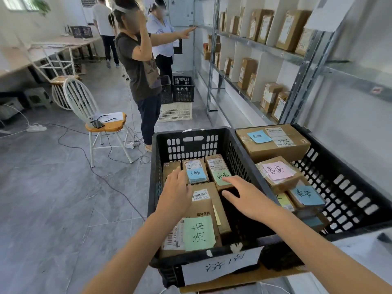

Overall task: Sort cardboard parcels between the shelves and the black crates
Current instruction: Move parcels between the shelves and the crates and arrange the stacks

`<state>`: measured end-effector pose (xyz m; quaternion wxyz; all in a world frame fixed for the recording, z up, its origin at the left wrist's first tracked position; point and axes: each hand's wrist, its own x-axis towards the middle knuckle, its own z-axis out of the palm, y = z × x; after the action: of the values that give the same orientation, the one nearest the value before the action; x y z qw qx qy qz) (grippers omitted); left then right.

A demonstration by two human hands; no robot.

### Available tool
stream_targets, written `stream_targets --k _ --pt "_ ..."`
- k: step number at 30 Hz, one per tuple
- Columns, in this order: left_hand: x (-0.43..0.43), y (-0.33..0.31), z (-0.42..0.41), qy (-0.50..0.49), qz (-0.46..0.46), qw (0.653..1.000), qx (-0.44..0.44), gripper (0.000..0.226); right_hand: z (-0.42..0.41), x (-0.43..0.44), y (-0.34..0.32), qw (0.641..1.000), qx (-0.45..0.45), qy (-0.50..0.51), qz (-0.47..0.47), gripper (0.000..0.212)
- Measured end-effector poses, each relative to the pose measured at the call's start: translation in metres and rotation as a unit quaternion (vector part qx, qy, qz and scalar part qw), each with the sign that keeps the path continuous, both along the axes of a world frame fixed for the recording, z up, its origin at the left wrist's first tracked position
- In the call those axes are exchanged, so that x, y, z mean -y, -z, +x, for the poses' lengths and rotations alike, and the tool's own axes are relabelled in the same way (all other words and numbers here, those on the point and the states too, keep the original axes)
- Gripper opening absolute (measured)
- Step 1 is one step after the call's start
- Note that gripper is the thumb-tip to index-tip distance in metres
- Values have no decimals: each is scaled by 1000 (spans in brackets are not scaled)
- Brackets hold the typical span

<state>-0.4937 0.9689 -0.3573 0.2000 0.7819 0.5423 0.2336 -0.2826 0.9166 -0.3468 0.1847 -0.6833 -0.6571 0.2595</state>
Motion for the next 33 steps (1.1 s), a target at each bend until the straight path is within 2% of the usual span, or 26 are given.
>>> stream_targets --k 6,11,17,26,33 --pt "-7 -37 51 97 100 990 -30 54 52 26 -36 991 65 68 94 53" --pt "1 -73 113 223 159 962 -14 55 95 59 -83 968 119 148 163 54" --pt "40 -108 204 349 199 914 48 60 141 131 -124 931 166 233 228 53" --pt "136 -162 328 483 286 821 103 63 207 261 -176 871 236 372 218 57" --pt "214 -205 399 572 289 753 150 59 242 350 -220 823 258 447 237 57"
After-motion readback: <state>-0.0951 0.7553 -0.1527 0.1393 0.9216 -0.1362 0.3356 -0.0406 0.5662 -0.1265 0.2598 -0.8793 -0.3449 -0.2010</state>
